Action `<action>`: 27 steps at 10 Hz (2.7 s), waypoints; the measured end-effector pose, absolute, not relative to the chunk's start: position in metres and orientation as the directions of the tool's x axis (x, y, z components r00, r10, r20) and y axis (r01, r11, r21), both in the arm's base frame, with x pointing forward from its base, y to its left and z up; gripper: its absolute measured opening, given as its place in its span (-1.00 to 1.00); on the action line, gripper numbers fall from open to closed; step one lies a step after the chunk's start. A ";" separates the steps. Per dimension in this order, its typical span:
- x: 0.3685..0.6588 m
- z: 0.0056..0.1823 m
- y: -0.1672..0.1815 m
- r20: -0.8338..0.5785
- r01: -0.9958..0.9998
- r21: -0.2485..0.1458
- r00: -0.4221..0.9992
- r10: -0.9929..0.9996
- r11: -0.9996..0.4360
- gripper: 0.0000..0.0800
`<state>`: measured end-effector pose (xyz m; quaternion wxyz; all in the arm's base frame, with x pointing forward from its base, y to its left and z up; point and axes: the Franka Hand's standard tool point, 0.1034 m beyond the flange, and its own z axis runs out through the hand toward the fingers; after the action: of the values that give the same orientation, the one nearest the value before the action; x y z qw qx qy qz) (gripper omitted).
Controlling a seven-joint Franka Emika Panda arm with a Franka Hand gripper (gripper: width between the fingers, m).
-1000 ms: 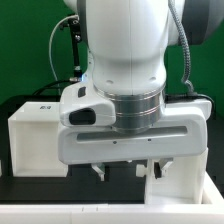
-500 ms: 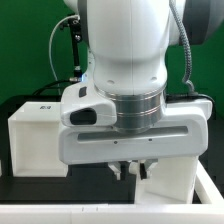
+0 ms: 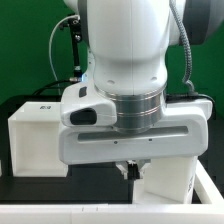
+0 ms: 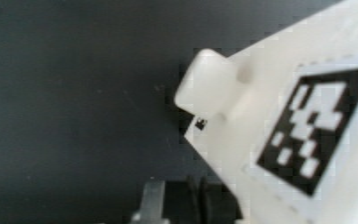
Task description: Assemble drawer
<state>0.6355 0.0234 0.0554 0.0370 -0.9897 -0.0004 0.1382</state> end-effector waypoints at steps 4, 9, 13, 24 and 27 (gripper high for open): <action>0.635 0.057 0.023 -0.281 -0.030 -0.068 0.960 -0.010 -0.997 -0.97; 0.641 0.067 0.017 -0.324 -0.398 -0.053 0.875 -0.361 -0.916 0.35; 0.639 0.066 0.021 -0.344 -0.557 -0.004 0.781 -0.522 -0.831 0.62; 0.602 0.047 0.012 -0.709 -0.638 0.034 0.527 -0.469 -0.769 0.30; 0.602 0.047 0.012 -0.709 -0.638 0.035 0.527 -0.469 -0.769 -0.46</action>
Offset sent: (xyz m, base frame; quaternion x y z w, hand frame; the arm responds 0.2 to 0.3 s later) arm 0.0000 0.0000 0.0000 0.0000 0.0000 0.0000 1.0000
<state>0.6019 0.0116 0.0472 0.1152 -0.8662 0.3194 0.3667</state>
